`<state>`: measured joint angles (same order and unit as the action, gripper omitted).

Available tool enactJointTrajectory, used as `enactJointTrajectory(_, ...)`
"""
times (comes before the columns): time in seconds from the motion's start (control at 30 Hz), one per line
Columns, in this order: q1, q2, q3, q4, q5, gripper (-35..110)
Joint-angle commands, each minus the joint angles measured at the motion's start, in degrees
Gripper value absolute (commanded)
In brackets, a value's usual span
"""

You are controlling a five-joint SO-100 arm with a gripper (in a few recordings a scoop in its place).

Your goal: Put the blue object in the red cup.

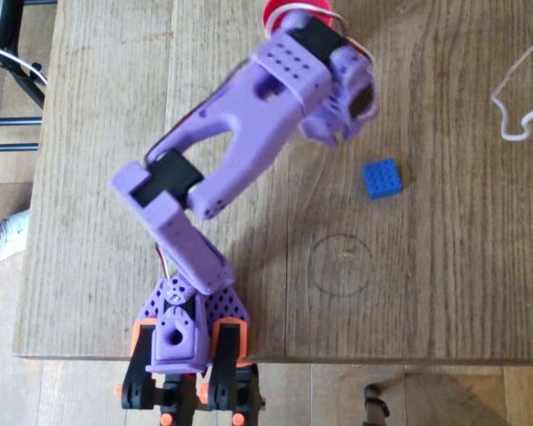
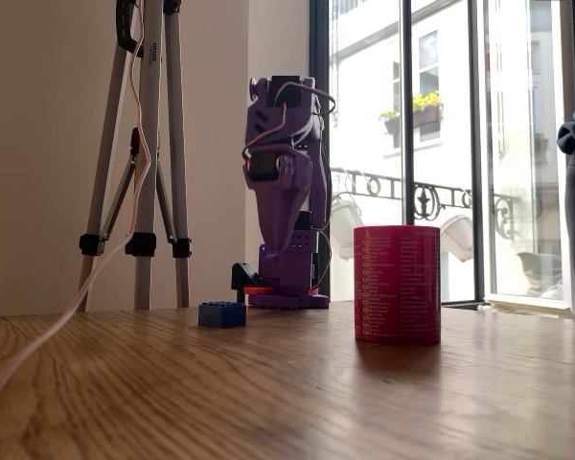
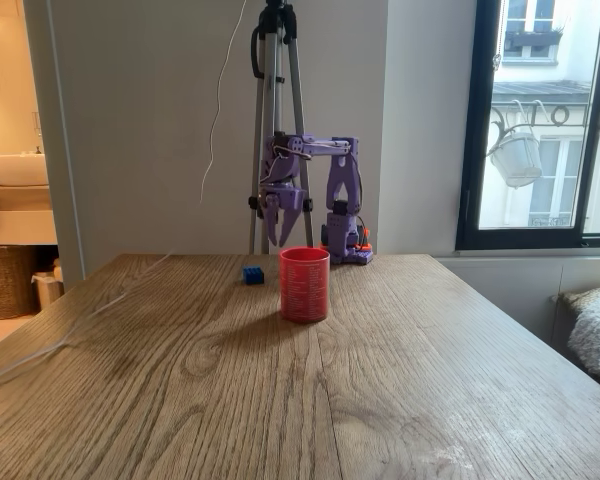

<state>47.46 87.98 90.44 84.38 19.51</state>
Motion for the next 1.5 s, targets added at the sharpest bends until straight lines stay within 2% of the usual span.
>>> enactJointTrajectory(0.0, 5.4, -0.9, -1.8, -1.1, -3.8, 1)
enactJointTrajectory(0.17, 7.9, -1.3, -1.7, 0.0, -5.4, 1)
enactJointTrajectory(0.47, 6.3, -1.7, -1.5, 0.6, -6.8, 1)
enactJointTrajectory(0.57, 5.4, -2.5, -0.8, 0.8, -9.4, 13)
enactJointTrajectory(0.6, 5.2, -2.8, -0.6, 1.1, -10.1, 19)
enactJointTrajectory(0.67, 4.9, -3.4, -0.4, 1.1, -11.1, 41)
enactJointTrajectory(0.7, 4.9, -3.8, -0.4, 1.1, -11.5, 42)
enactJointTrajectory(0.93, 5.1, -6.6, -0.4, 1.5, -12.1, 41)
enactJointTrajectory(1.17, 3.4, -10.3, -0.4, 5.3, -8.4, 41)
enactJointTrajectory(1.47, 3.5, -14.5, -1.3, 4.1, -7.3, 40)
